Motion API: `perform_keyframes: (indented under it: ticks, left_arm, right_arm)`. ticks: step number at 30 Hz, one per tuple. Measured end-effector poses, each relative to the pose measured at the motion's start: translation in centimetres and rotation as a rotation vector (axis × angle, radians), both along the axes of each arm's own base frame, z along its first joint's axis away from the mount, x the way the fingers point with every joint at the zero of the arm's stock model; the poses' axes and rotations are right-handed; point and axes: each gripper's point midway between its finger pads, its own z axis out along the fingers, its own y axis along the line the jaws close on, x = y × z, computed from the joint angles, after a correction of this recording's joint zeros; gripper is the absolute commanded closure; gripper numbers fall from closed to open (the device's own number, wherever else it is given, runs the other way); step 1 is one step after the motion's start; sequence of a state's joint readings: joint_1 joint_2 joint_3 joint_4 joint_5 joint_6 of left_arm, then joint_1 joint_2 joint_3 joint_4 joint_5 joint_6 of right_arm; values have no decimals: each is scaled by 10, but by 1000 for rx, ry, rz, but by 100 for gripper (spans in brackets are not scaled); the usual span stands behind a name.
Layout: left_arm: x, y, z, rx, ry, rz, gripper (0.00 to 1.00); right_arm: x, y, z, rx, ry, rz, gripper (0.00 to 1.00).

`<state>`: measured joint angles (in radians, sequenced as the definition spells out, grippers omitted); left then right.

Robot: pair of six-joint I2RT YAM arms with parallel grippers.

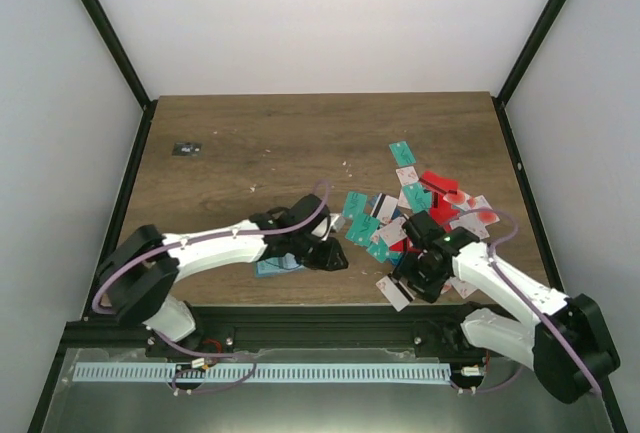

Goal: Put the credit cards into the card holder

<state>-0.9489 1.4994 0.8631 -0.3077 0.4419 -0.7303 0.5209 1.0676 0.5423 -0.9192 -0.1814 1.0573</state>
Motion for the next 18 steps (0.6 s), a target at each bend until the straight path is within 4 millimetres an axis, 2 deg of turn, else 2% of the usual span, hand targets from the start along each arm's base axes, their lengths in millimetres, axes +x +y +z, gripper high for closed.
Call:
perform_keyframes:
  ticks: [7, 13, 18]
  left_arm:
    - [16, -41, -17, -1, 24, -82, 77]
    - [21, -72, -27, -16, 46, -158, 77]
    - [23, -91, -34, -25, 60, -207, 77]
  right_arm:
    - [-16, 7, 12, 90, 19, -53, 33]
    - [-39, 10, -4, 133, 91, -108, 33]
    - [-40, 13, -7, 155, 102, -149, 33]
